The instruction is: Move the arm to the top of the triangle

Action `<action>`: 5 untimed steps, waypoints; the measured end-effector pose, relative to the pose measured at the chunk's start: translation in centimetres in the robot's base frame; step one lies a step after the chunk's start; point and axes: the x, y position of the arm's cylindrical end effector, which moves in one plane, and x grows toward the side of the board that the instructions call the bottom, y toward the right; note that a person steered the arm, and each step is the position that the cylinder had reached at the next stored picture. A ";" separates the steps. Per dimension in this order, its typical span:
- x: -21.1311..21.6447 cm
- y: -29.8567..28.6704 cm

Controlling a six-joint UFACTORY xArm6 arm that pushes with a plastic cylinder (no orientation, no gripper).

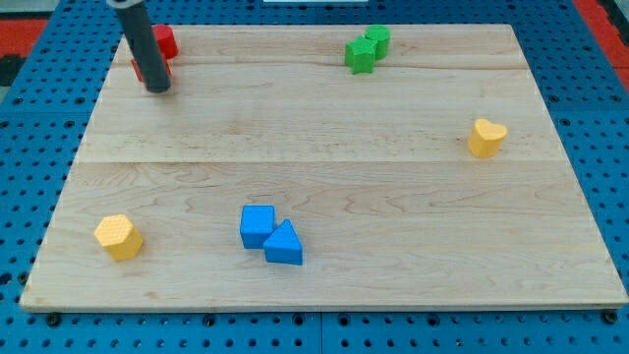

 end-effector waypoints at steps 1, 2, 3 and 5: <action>-1.1 1.8; 2.0 5.3; 3.8 7.4; 10.1 12.5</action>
